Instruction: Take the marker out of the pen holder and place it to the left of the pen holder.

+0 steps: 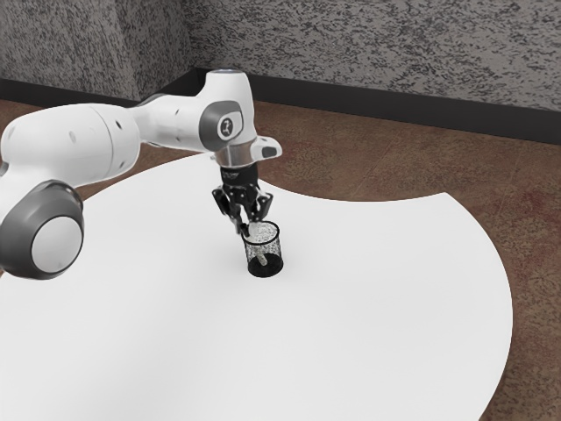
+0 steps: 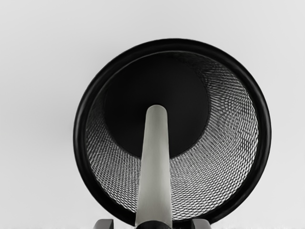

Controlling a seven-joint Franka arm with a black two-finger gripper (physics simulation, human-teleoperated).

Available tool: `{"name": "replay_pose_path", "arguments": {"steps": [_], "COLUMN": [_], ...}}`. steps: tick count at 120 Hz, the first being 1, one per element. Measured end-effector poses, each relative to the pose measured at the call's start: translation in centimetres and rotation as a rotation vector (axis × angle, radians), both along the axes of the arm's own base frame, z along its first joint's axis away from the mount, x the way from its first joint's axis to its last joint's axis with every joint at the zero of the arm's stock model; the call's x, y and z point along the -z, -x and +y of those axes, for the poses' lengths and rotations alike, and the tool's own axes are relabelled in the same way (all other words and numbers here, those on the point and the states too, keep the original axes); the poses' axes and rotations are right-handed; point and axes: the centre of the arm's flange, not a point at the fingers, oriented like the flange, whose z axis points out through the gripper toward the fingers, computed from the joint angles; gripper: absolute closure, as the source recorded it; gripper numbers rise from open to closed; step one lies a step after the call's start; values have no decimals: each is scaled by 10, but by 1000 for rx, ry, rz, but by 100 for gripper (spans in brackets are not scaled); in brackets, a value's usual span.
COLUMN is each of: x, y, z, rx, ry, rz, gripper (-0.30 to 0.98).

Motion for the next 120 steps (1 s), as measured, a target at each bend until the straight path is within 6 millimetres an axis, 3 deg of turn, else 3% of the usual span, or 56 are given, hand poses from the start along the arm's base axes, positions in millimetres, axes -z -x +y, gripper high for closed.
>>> {"name": "replay_pose_path", "arguments": {"steps": [60, 78, 120], "x": [-1, -32, -118], "y": [2, 8, 54], "z": [1, 1, 0], "rx": [-9, -10, -4], "ry": [-11, -16, -39], "rz": [10, -20, -98], "gripper": [74, 76, 79]}}
